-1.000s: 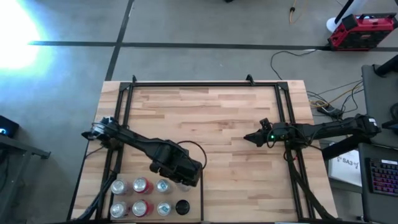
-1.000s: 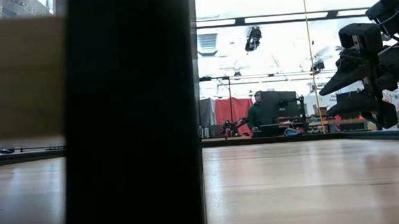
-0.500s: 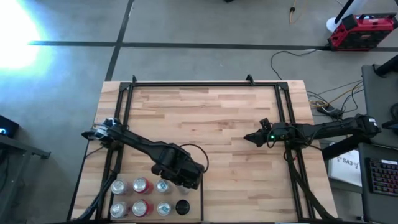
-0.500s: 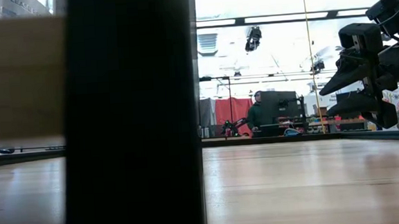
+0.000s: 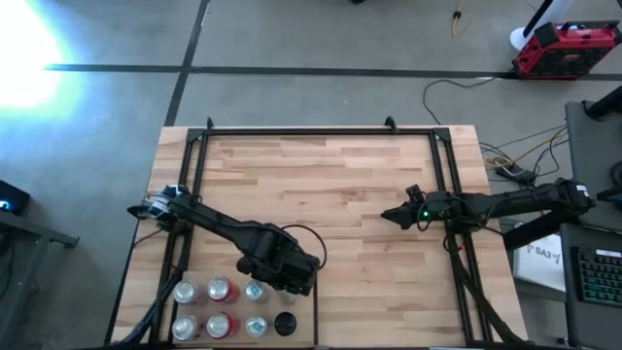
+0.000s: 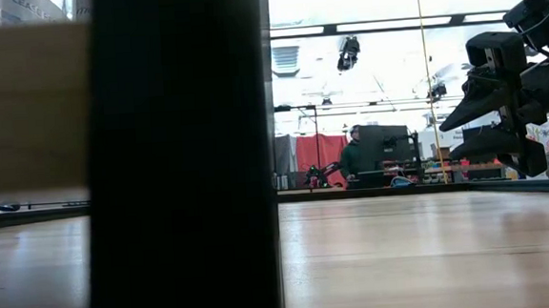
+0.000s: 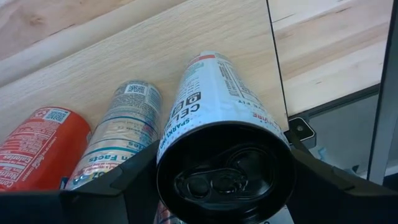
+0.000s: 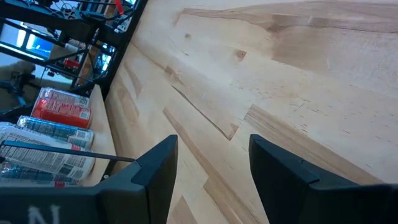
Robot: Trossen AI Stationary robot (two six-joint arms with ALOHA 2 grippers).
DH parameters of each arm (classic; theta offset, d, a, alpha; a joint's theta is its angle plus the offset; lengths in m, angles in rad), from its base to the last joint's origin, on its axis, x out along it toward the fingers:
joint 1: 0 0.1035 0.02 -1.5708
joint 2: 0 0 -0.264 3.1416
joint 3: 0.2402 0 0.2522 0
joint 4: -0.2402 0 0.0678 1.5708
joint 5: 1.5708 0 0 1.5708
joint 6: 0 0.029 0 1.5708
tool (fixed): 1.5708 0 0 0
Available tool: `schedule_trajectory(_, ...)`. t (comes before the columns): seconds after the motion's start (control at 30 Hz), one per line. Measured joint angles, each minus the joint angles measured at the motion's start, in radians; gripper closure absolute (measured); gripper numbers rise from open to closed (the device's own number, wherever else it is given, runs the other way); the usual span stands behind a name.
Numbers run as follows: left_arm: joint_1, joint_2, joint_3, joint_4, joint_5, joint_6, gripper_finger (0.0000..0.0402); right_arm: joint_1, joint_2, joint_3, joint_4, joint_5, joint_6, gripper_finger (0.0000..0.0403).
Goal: Place canned beverage on shelf
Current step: Put the white pink soda can on the shelf aligned with the other white pink soda can
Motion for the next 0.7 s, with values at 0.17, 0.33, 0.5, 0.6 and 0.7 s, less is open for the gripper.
schedule_trajectory(0.17, 0.0, 0.001, 0.0, -0.004, -0.003, 0.001, 0.012, 0.0, 0.0, 0.0, 0.0, 0.0, 0.0, 0.022)
schedule_trajectory(0.33, 0.0, 0.004, -0.002, -0.005, 0.001, 0.002, 0.0102, 0.0, 0.0, 0.0, 0.0, 0.0, 0.0, 0.022)
schedule_trajectory(0.5, -0.001, 0.004, 0.02, -0.01, -0.002, 0.003, 0.0098, 0.0, 0.0, 0.0, 0.0, 0.0, 0.0, 0.022)
schedule_trajectory(0.6, -0.001, 0.004, 0.038, -0.026, -0.022, 0.004, 0.0098, 0.0, 0.0, 0.0, 0.0, 0.0, 0.0, 0.022)
schedule_trajectory(0.7, -0.001, 0.004, 0.052, -0.033, -0.028, 0.004, 0.0098, 0.0, 0.0, 0.0, 0.0, 0.0, 0.0, 0.022)
